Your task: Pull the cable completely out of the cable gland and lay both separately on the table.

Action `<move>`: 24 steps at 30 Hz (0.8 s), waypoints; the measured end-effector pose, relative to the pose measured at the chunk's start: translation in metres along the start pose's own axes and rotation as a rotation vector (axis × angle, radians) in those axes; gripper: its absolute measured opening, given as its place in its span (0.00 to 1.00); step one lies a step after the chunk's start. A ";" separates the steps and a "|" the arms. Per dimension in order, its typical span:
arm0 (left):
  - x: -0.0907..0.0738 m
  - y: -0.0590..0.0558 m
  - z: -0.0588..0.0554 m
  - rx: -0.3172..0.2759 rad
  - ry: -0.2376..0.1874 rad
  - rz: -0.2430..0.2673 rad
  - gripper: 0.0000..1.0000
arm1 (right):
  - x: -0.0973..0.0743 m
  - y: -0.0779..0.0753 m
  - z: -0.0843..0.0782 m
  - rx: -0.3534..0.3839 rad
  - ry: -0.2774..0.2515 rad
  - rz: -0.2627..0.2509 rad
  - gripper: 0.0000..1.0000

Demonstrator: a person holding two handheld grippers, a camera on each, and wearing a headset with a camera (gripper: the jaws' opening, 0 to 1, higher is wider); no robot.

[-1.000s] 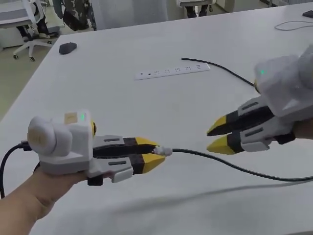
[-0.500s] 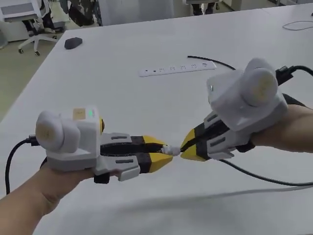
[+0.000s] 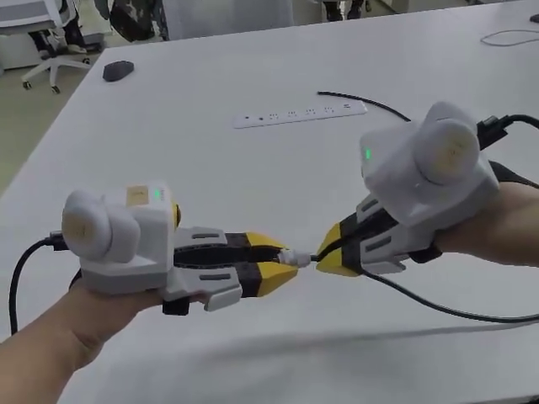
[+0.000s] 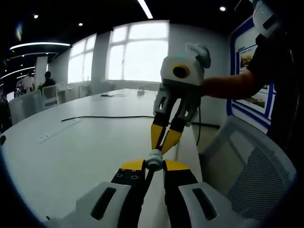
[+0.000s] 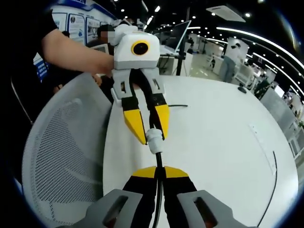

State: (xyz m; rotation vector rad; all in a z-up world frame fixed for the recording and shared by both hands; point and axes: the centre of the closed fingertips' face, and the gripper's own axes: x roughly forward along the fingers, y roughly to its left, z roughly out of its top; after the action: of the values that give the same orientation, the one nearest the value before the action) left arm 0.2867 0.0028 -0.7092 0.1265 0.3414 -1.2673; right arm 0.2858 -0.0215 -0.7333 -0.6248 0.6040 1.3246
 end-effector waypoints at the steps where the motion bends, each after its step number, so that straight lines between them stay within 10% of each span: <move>1: -0.001 0.000 0.000 -0.002 0.001 0.000 0.15 | -0.002 -0.002 -0.008 0.014 0.013 -0.013 0.00; 24: -0.041 0.016 -0.011 -0.005 -0.005 0.089 0.15 | -0.068 -0.035 -0.136 0.286 0.158 -0.248 0.00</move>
State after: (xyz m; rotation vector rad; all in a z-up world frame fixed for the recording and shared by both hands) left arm 0.2894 0.0482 -0.7084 0.1335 0.3314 -1.1788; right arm 0.3046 -0.1698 -0.7766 -0.5510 0.8014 0.9418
